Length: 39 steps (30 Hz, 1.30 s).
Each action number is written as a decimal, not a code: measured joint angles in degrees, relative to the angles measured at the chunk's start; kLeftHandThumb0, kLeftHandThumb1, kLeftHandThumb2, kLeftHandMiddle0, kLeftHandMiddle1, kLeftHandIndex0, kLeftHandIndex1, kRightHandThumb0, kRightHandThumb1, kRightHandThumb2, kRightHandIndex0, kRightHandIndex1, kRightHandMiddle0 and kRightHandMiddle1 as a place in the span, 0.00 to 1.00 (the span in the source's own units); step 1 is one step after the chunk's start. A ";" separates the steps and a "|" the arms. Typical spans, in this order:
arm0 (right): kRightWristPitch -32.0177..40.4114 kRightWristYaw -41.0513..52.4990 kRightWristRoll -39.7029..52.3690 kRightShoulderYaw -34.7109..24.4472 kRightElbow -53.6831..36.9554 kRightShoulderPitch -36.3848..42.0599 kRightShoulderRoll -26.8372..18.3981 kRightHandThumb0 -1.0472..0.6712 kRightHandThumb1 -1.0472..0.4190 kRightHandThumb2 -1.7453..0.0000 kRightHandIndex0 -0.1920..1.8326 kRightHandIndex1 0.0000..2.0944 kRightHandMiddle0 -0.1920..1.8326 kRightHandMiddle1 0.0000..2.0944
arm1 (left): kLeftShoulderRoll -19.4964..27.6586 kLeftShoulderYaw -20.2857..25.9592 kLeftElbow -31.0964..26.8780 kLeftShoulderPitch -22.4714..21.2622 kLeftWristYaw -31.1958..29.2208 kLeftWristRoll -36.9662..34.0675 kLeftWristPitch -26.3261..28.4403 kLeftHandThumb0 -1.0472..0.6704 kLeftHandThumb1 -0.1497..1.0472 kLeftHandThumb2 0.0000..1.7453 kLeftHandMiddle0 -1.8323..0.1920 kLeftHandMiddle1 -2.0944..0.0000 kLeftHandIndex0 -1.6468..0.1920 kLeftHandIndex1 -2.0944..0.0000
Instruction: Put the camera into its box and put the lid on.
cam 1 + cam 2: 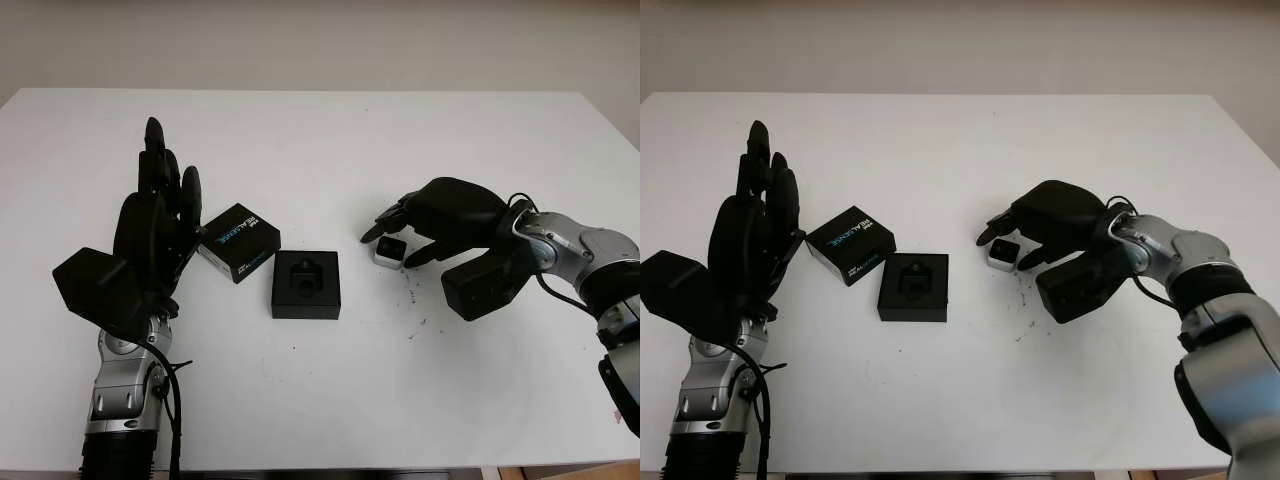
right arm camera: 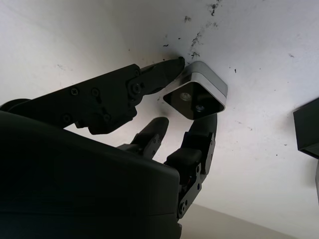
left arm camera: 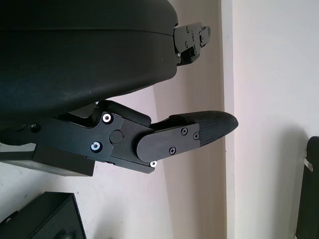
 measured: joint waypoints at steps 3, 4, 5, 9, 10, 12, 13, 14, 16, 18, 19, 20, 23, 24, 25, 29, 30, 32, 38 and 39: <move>-0.67 -1.82 -0.48 0.52 0.55 -0.06 0.00 0.48 0.10 0.97 0.26 0.49 0.30 0.54 | 0.00 0.00 -0.05 0.04 0.00 0.00 0.32 0.26 1.00 0.34 0.99 0.98 0.98 0.98; -0.74 -2.17 -0.58 0.68 0.69 -0.14 0.00 0.48 0.10 0.97 0.25 0.51 0.30 0.54 | 0.00 -0.01 -0.05 0.04 0.00 0.00 0.33 0.26 1.00 0.34 0.99 0.98 0.98 0.98; -0.78 -2.53 -0.73 0.83 0.83 -0.23 0.00 0.48 0.10 0.97 0.25 0.51 0.30 0.55 | 0.00 0.00 -0.05 0.04 0.01 0.00 0.33 0.26 1.00 0.34 0.99 0.98 0.98 0.98; -0.98 -2.94 -0.84 1.19 1.54 -0.62 0.00 0.48 0.08 0.97 0.25 0.56 0.31 0.58 | 0.00 0.00 -0.06 0.08 0.00 0.00 0.32 0.26 1.00 0.34 0.99 0.98 0.98 0.98; -1.17 -3.28 -0.84 1.24 1.67 -0.64 0.00 0.48 0.09 0.97 0.25 0.57 0.32 0.59 | 0.00 0.00 -0.06 0.09 0.00 0.00 0.32 0.26 1.00 0.34 0.99 0.98 0.98 0.98; -1.50 -3.85 -0.93 1.45 1.78 -0.65 0.00 0.47 0.08 0.97 0.24 0.60 0.32 0.60 | 0.00 -0.01 -0.06 0.10 -0.01 0.01 0.32 0.26 1.00 0.34 0.99 0.98 0.98 0.98; -1.56 -4.02 -0.98 1.50 1.81 -0.67 0.00 0.47 0.08 0.97 0.24 0.61 0.32 0.60 | 0.00 -0.01 -0.06 0.10 -0.02 0.01 0.31 0.26 1.00 0.34 0.99 0.98 0.98 0.98; -1.59 -4.11 -0.99 1.56 1.86 -0.71 0.00 0.46 0.08 0.97 0.24 0.62 0.33 0.60 | 0.00 -0.01 -0.06 0.11 -0.06 0.01 0.31 0.26 1.00 0.34 0.99 0.98 0.99 0.98; -1.63 -4.15 -1.03 1.66 1.99 -0.83 0.00 0.46 0.08 0.97 0.23 0.62 0.33 0.61 | 0.00 -0.01 -0.06 0.11 -0.13 0.01 0.30 0.26 1.00 0.34 0.99 0.97 0.98 0.98; -1.62 -3.53 -0.98 1.66 2.02 -0.95 0.00 0.45 0.07 0.97 0.22 0.61 0.32 0.61 | 0.00 0.00 -0.06 0.11 -0.13 0.01 0.30 0.26 1.00 0.34 0.99 0.97 0.98 0.97; -1.62 -3.00 -0.80 1.65 2.02 -1.06 0.00 0.45 0.07 0.97 0.22 0.61 0.32 0.61 | 0.00 0.00 -0.06 0.12 -0.12 0.02 0.31 0.26 1.00 0.34 0.99 0.97 0.98 0.97; -1.63 -2.55 -0.53 1.63 2.04 -1.10 0.00 0.45 0.07 0.97 0.22 0.61 0.33 0.61 | 0.00 0.00 -0.06 0.12 -0.12 0.01 0.31 0.26 1.00 0.34 0.99 0.97 0.98 0.97; -1.64 -0.56 0.61 1.22 2.23 -1.10 0.02 0.44 0.07 0.97 0.20 0.60 0.33 0.61 | 0.01 0.00 -0.06 0.14 -0.12 0.02 0.31 0.26 1.00 0.34 0.99 0.97 0.98 0.97; -1.59 0.49 1.24 1.00 2.26 -1.10 0.04 0.43 0.08 0.97 0.20 0.57 0.33 0.61 | 0.01 0.00 -0.06 0.15 -0.13 0.03 0.32 0.26 1.00 0.34 0.99 0.97 0.98 0.97; -1.46 1.67 2.07 0.78 2.32 -1.09 0.08 0.42 0.08 0.97 0.21 0.53 0.33 0.61 | 0.01 0.00 -0.06 0.15 -0.13 0.03 0.32 0.26 1.00 0.34 0.99 0.97 0.98 0.97; 0.00 7.07 5.50 -0.85 2.43 -0.86 0.60 0.41 0.07 0.97 0.23 0.39 0.32 0.59 | 0.00 0.00 -0.07 0.16 -0.08 0.04 0.33 0.26 1.00 0.33 0.99 0.97 0.98 0.98; 0.45 8.24 6.34 -1.21 2.42 -0.79 0.71 0.41 0.08 0.97 0.23 0.36 0.33 0.60 | 0.00 -0.01 -0.07 0.16 -0.06 0.04 0.37 0.27 1.00 0.33 0.99 0.97 0.99 0.98; 1.42 10.53 8.18 -2.11 2.42 -0.46 0.98 0.41 0.08 0.97 0.24 0.33 0.32 0.61 | 0.00 0.00 -0.07 0.16 -0.06 0.01 0.48 0.27 1.00 0.33 0.99 0.98 0.99 0.98; 4.89 16.79 14.23 -5.78 2.15 0.99 2.36 0.40 0.09 0.97 0.23 0.28 0.31 0.68 | 0.00 -0.02 -0.11 0.17 -0.07 0.01 0.74 0.28 1.00 0.33 0.99 0.98 0.99 0.98; 5.39 17.90 15.48 -6.41 2.11 1.24 2.61 0.41 0.09 0.97 0.23 0.28 0.31 0.69 | 0.00 -0.02 -0.13 0.17 -0.07 0.01 0.84 0.29 1.00 0.33 0.99 0.98 0.99 0.98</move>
